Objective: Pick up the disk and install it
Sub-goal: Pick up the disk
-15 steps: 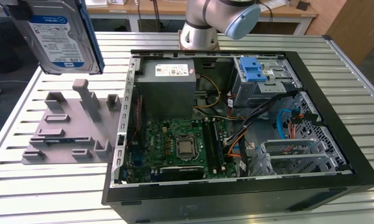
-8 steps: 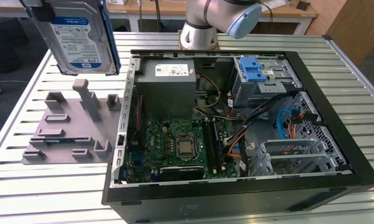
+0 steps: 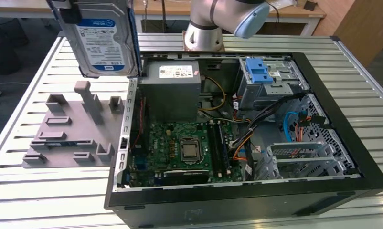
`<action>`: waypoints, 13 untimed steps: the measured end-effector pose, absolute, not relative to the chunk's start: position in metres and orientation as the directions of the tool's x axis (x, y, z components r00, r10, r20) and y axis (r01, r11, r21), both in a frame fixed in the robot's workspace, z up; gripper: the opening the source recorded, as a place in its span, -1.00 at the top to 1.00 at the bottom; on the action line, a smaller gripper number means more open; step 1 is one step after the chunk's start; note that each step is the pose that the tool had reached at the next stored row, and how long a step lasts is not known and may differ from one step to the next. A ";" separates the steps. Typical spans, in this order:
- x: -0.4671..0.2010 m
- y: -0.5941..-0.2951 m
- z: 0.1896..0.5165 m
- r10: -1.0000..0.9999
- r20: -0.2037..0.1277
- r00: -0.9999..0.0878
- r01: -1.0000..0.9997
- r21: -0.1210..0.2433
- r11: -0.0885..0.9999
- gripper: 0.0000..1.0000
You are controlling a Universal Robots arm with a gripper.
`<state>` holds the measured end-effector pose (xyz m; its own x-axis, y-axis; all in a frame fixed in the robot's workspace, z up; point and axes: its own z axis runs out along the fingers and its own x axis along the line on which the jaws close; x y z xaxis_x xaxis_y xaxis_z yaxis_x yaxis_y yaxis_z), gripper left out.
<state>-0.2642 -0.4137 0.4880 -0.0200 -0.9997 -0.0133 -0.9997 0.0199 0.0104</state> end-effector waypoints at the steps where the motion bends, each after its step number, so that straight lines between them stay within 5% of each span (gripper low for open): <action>1: -0.260 -0.414 0.488 -1.000 -0.013 -0.020 -1.000 0.010 0.020 0.27; 13: -0.205 -0.419 0.488 -1.000 -0.013 -0.020 -1.000 0.010 0.020 0.27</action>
<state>-0.2049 -0.4186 0.4877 -0.0201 -0.9997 -0.0132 -0.9997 0.0199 0.0104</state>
